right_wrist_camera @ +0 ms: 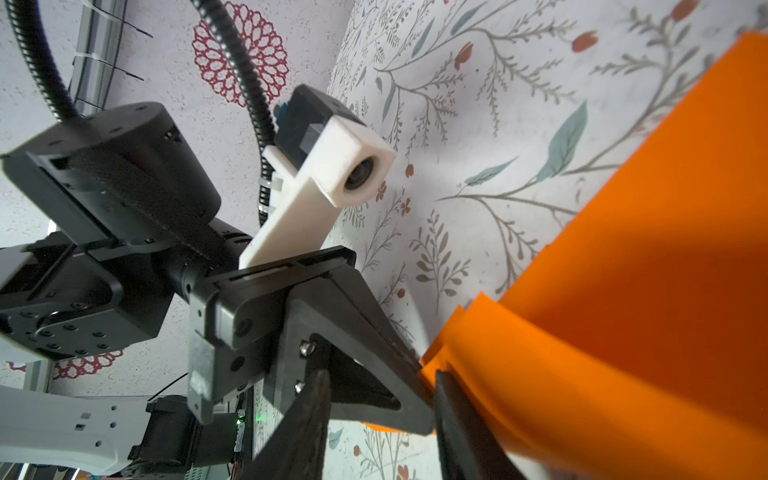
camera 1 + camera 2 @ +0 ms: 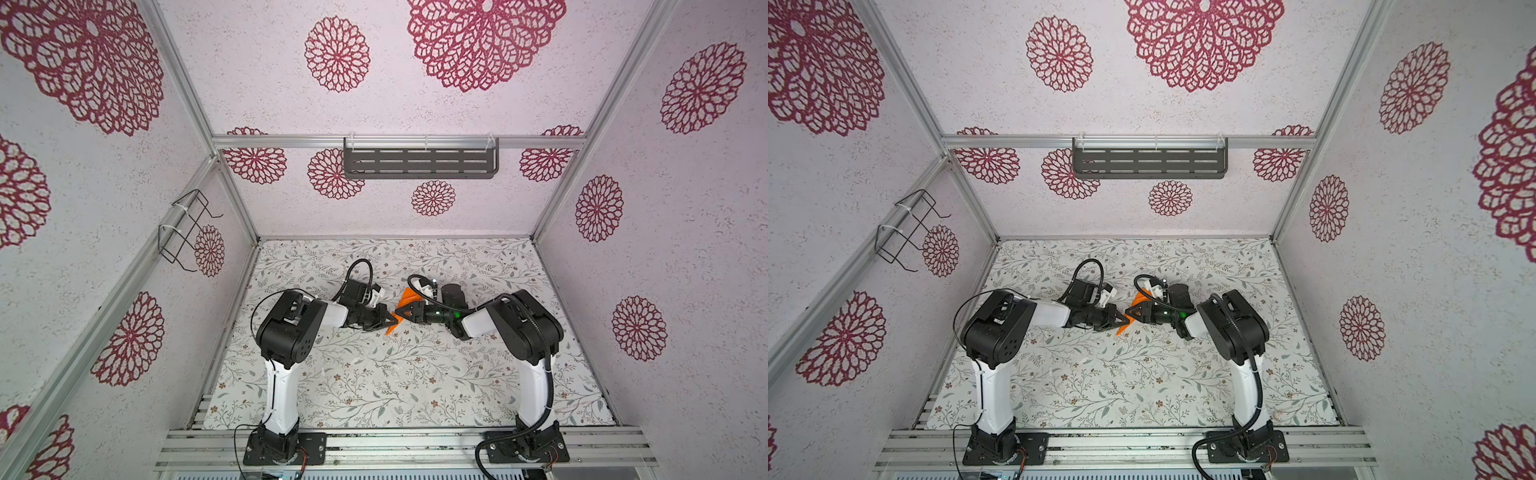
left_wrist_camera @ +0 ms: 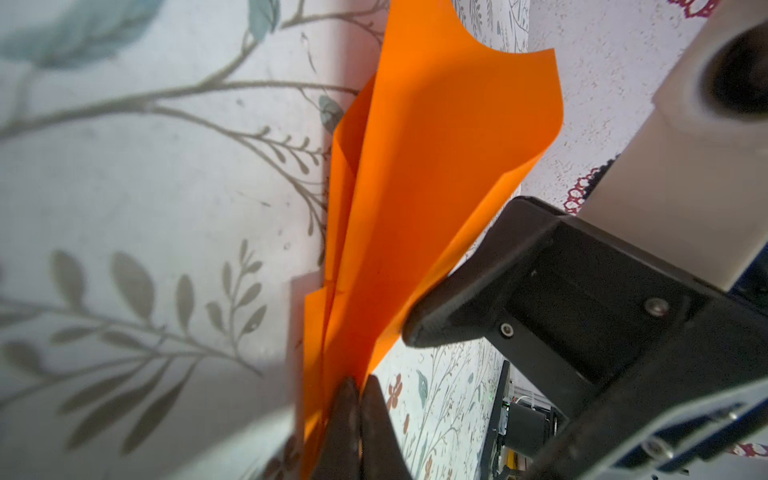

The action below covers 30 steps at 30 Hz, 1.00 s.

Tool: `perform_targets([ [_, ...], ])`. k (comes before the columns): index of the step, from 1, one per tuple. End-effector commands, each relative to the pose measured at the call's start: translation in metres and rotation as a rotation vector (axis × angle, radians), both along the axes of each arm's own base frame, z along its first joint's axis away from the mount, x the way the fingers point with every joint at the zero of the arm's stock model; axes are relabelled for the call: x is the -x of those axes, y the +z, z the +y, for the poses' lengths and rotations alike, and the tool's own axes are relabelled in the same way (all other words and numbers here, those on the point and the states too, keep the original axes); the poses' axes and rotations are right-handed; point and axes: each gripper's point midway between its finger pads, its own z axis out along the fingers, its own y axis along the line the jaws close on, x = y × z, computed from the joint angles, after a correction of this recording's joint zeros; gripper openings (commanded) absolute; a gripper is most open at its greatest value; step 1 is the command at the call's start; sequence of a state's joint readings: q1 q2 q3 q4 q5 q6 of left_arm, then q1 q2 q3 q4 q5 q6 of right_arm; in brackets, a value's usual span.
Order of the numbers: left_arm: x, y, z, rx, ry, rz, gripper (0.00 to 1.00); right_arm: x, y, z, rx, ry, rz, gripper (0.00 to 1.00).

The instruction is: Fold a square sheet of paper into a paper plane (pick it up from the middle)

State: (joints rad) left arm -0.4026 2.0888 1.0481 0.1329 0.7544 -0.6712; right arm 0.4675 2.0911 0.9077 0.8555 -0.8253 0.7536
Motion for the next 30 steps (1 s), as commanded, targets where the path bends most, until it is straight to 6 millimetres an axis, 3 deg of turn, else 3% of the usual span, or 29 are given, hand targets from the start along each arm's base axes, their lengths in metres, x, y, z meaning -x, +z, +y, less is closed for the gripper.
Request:
perform_targets([
  [1,0.023,-0.070,0.040,-0.211,0.105,0.190,0.01,-0.003,0.006,0.004,-0.028,0.027,-0.027,0.44],
  [7,0.024,-0.071,0.041,-0.209,0.107,0.199,0.03,-0.006,-0.002,0.006,-0.020,0.027,-0.002,0.44],
  [19,0.020,-0.061,0.038,-0.205,0.091,0.188,0.12,-0.008,-0.037,-0.005,0.113,-0.040,0.103,0.38],
  [30,0.016,-0.028,0.034,-0.168,0.086,0.144,0.18,-0.005,-0.057,-0.014,0.204,-0.071,0.181,0.36],
])
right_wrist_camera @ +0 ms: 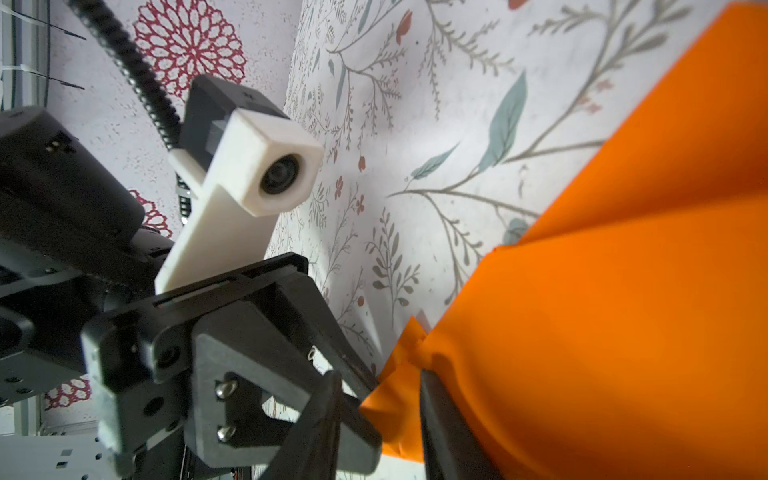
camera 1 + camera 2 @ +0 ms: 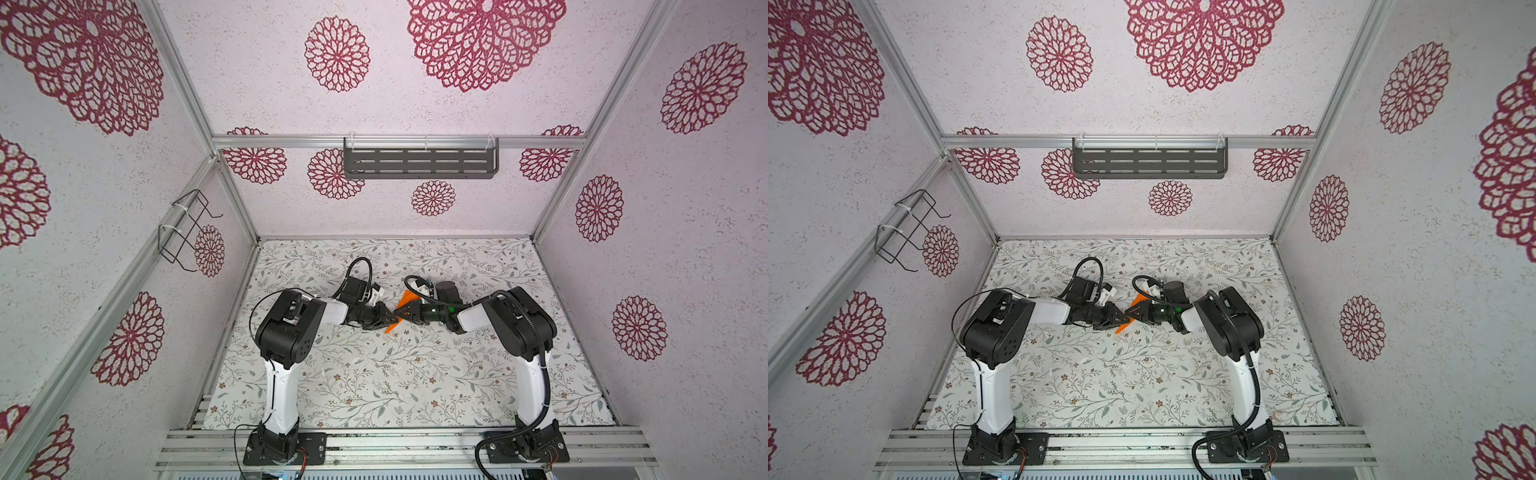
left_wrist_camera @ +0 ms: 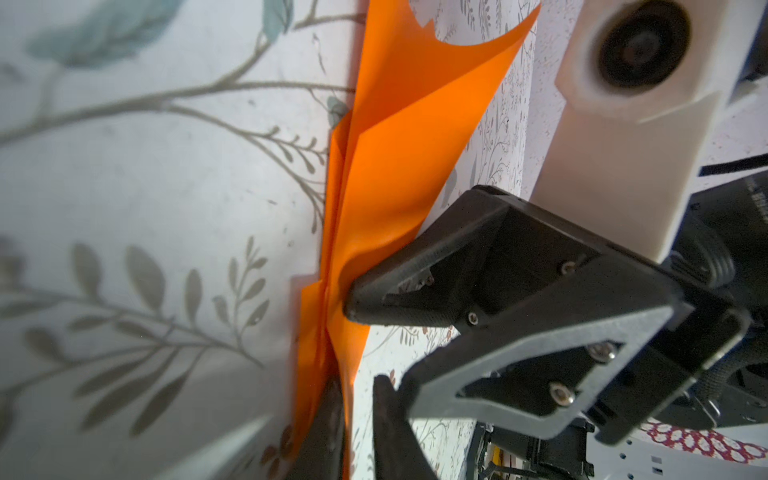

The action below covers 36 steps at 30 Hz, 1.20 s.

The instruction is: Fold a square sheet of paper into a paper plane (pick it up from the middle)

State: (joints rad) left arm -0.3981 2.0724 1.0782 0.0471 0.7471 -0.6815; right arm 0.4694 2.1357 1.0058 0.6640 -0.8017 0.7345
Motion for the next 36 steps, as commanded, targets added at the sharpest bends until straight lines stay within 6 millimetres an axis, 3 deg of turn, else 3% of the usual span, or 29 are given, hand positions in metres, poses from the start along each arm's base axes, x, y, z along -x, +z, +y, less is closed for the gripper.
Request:
perform_targets([
  [1,0.017,-0.031,0.031,-0.147,0.069,0.103,0.18,0.005,-0.035,-0.016,0.132,-0.054,0.079,0.36],
  [10,0.030,-0.030,0.036,-0.158,0.069,0.126,0.11,0.004,-0.039,-0.017,0.150,-0.058,0.095,0.35],
  [19,0.038,-0.031,0.042,-0.306,0.017,0.105,0.10,0.005,-0.044,-0.018,0.164,-0.063,0.113,0.34],
  [23,0.028,-0.014,0.039,-0.295,0.020,0.060,0.14,0.004,-0.042,-0.018,0.163,-0.064,0.113,0.34],
  [27,0.012,0.027,0.033,-0.251,0.047,-0.048,0.19,0.004,-0.042,-0.017,0.160,-0.062,0.115,0.34],
  [31,0.003,0.053,0.025,-0.194,0.070,-0.116,0.18,0.004,-0.042,-0.017,0.157,-0.063,0.118,0.34],
  [36,0.005,0.050,0.008,-0.170,0.042,-0.115,0.12,0.005,-0.043,-0.016,0.147,-0.066,0.130,0.34],
])
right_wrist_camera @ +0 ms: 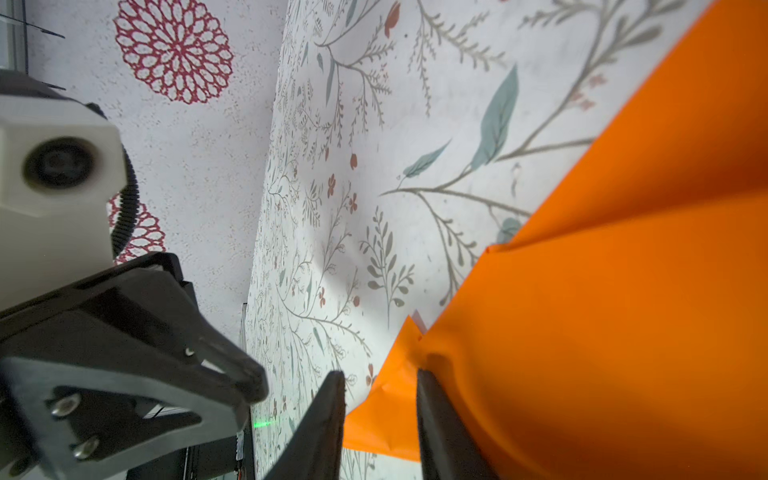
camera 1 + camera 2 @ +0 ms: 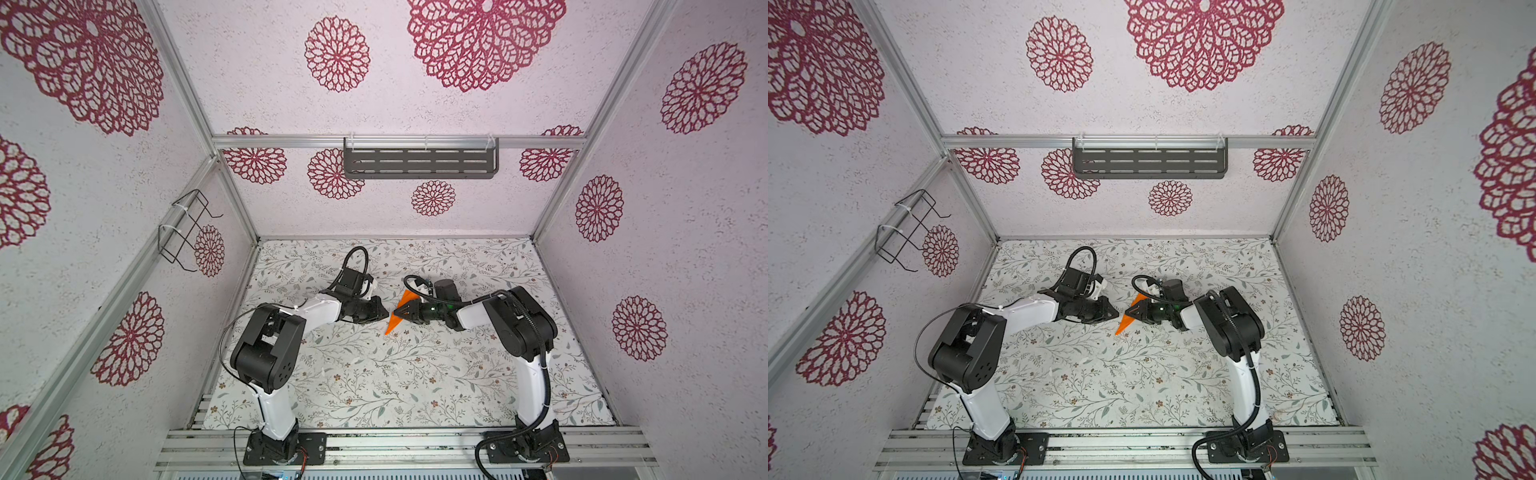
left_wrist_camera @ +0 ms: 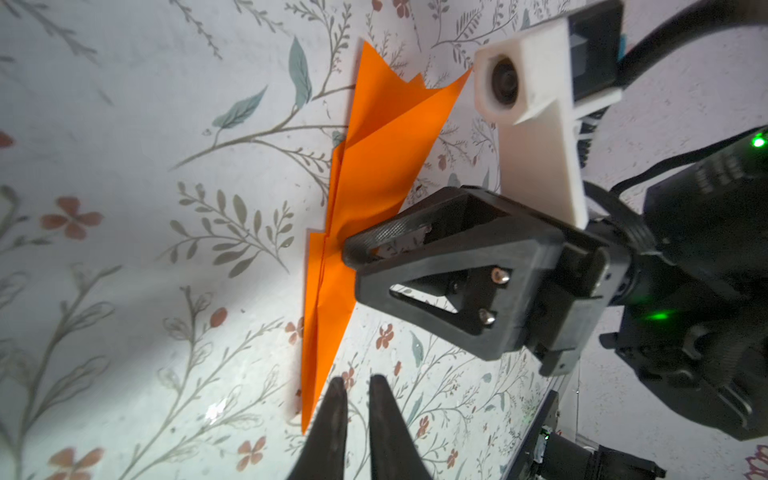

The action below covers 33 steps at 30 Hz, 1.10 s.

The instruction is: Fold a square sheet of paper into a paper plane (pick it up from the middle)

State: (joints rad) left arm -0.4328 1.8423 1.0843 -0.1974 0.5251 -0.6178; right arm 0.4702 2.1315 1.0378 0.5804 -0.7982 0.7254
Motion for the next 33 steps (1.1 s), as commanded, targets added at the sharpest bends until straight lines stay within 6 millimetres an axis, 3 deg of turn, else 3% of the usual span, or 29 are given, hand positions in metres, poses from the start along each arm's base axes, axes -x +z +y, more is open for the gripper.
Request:
perform_targets([
  [1,0.000,-0.004,-0.014,0.009,-0.020,0.002,0.11,0.006,-0.041,-0.016,0.122,-0.067,0.097,0.33],
  [11,0.002,-0.025,-0.024,-0.034,-0.049,0.044,0.05,0.006,-0.042,-0.018,0.130,-0.070,0.101,0.30],
  [12,0.004,-0.042,-0.022,-0.058,-0.046,0.080,0.05,0.007,-0.042,-0.018,0.129,-0.068,0.100,0.29],
  [18,0.009,-0.059,-0.014,-0.124,-0.044,0.106,0.04,0.007,-0.043,-0.018,0.133,-0.069,0.104,0.29],
  [25,0.021,-0.063,-0.010,-0.163,-0.060,0.125,0.04,0.007,-0.045,-0.019,0.142,-0.072,0.111,0.29],
  [32,0.041,-0.072,0.012,-0.299,-0.066,0.157,0.04,0.007,-0.046,-0.021,0.160,-0.075,0.110,0.29],
  [33,0.042,-0.062,0.011,-0.299,-0.070,0.137,0.04,0.007,-0.047,-0.021,0.162,-0.076,0.113,0.29],
])
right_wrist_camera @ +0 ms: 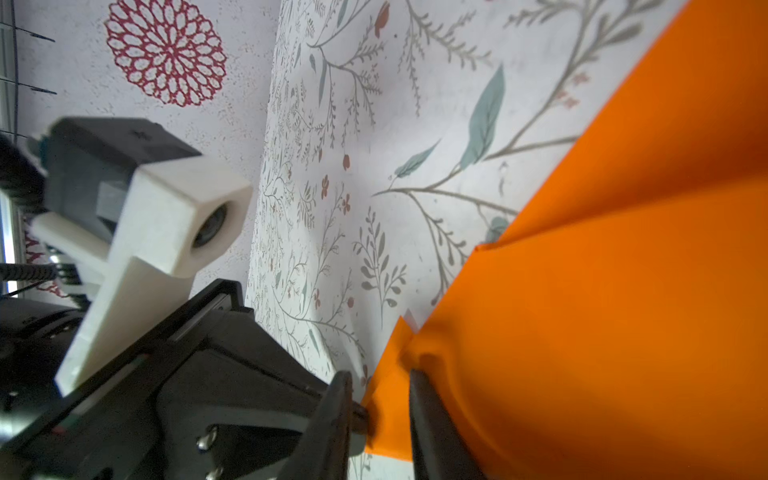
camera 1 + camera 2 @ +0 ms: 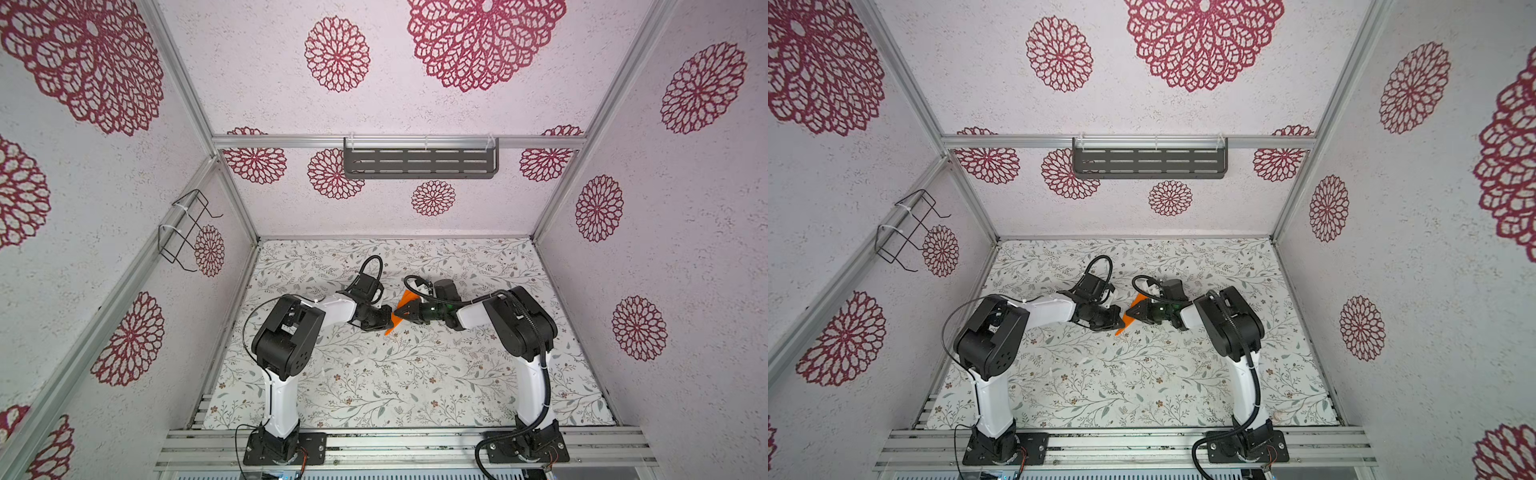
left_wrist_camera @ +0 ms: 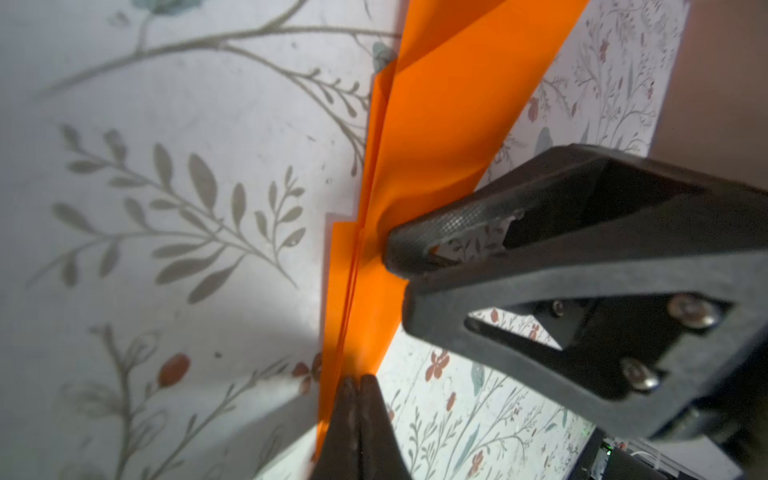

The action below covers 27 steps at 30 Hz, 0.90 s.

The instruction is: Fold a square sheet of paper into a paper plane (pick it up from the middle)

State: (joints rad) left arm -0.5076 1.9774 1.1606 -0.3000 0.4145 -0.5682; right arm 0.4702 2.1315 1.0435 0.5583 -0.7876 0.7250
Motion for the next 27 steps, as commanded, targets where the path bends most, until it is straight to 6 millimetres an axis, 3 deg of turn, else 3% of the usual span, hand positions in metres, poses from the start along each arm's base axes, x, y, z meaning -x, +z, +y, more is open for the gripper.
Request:
perform_targets([
  [1,0.032,-0.010,0.023,-0.139,-0.018,0.067,0.04,0.008,-0.045,-0.020,0.150,-0.067,0.102,0.29],
  [7,0.058,-0.012,0.027,-0.189,-0.068,0.114,0.05,0.008,-0.046,-0.021,0.160,-0.067,0.102,0.29],
  [10,0.060,-0.008,0.029,-0.229,-0.084,0.100,0.05,0.008,-0.048,-0.022,0.166,-0.069,0.104,0.29],
  [19,0.009,0.058,0.012,-0.149,-0.022,-0.170,0.06,0.013,-0.032,-0.014,0.131,-0.074,0.103,0.29],
  [27,-0.004,0.037,-0.014,-0.071,-0.028,-0.132,0.04,0.010,-0.016,-0.006,0.061,-0.082,0.098,0.26],
])
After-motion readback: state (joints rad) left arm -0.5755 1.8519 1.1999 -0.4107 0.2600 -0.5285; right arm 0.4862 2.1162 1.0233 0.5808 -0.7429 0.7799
